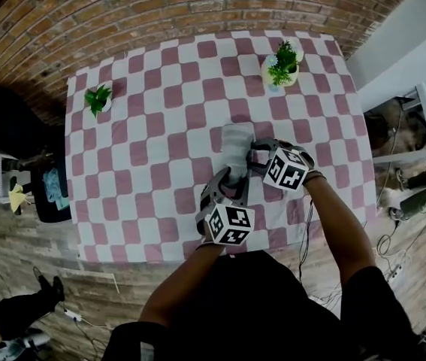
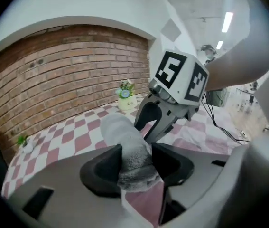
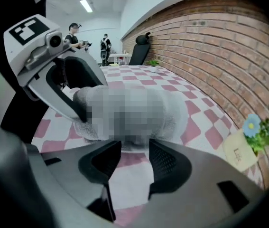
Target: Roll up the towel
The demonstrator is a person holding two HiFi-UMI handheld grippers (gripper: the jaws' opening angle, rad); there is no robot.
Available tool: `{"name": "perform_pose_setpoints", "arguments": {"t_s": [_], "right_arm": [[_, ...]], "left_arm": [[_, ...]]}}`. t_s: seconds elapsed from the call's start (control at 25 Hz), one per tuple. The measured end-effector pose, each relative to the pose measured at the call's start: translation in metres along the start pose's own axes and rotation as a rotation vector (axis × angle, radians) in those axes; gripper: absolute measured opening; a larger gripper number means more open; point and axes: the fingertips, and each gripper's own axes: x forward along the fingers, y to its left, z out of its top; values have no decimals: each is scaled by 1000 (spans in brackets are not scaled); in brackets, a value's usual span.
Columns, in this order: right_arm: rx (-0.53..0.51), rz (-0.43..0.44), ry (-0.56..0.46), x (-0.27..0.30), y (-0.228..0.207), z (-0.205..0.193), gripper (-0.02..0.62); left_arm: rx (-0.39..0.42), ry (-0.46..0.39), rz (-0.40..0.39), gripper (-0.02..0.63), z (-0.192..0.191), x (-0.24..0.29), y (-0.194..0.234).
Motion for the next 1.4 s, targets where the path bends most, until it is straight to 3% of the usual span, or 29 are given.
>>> {"name": "perform_pose_setpoints", "arguments": {"t_s": [0.2, 0.36, 0.56, 0.68, 0.8, 0.96, 1.24, 1.4], "right_arm": [[162, -95, -160, -49, -24, -5, 164], [112, -89, -279, -68, -24, 29, 164], [17, -60, -155, -45, -20, 29, 164], [12, -37, -90, -29, -17, 14, 159], [41, -24, -66, -19, -14, -2, 139], [92, -29, -93, -12, -14, -14, 138], [89, -48, -109, -10, -15, -14, 138], [162, -75, -169, -17, -19, -11, 157]], "left_arm": [[96, 1, -92, 215, 8, 10, -31], [133, 10, -141, 216, 9, 18, -50], [154, 23, -173, 231, 9, 24, -66], [145, 12, -190, 242, 10, 20, -68], [89, -10, -219, 244, 10, 11, -68], [16, -9, -226, 253, 5, -1, -61], [98, 72, -266, 239, -23, 15, -73], [76, 58, -268, 239, -19, 13, -70]]}}
